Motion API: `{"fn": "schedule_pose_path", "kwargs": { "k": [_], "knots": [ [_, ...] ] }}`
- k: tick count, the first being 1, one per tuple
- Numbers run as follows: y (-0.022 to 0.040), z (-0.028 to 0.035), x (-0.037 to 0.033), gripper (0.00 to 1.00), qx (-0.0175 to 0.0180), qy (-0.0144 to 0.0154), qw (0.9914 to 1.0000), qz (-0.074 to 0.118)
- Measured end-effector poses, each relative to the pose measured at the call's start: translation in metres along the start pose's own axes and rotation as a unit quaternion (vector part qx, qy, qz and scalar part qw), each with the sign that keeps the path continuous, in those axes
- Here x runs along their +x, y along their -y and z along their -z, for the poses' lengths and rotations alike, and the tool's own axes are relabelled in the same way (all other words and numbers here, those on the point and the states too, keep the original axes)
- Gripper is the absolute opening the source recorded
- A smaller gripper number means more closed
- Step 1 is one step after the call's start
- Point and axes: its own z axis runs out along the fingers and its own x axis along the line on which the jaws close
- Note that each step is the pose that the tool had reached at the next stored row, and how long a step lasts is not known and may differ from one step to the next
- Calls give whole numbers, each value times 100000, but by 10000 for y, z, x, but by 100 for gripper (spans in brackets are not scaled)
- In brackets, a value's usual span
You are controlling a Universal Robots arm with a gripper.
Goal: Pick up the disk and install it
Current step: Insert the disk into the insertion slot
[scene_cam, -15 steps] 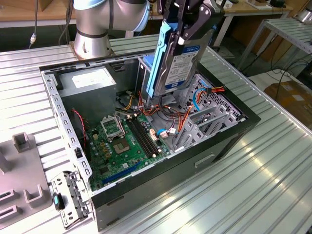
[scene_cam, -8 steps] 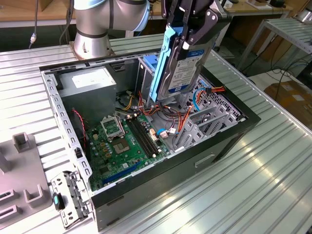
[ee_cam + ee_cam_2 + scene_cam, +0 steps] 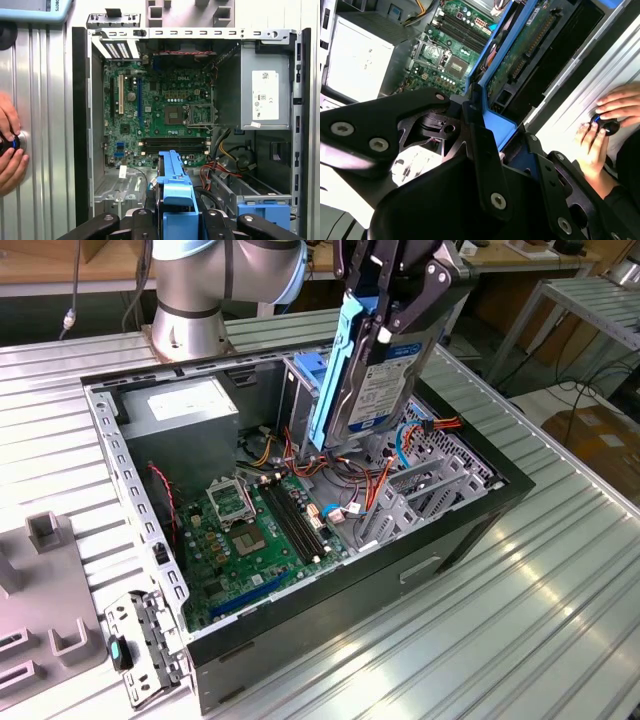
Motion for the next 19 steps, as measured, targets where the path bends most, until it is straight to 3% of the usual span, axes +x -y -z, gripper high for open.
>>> {"fn": "schedule_pose_path", "kwargs": {
  "k": [5, 12, 14, 17, 19],
  "knots": [
    [30, -7, 25, 37, -2, -39, 100000, -4],
    [41, -45, 316, 37, -7, -42, 100000, -2],
    [97, -68, 337, 37, -7, -15, 100000, -6],
    [250, -99, 345, 37, -22, -26, 100000, -6],
    [294, -115, 370, 37, -26, -41, 100000, -1]
  ]
}}
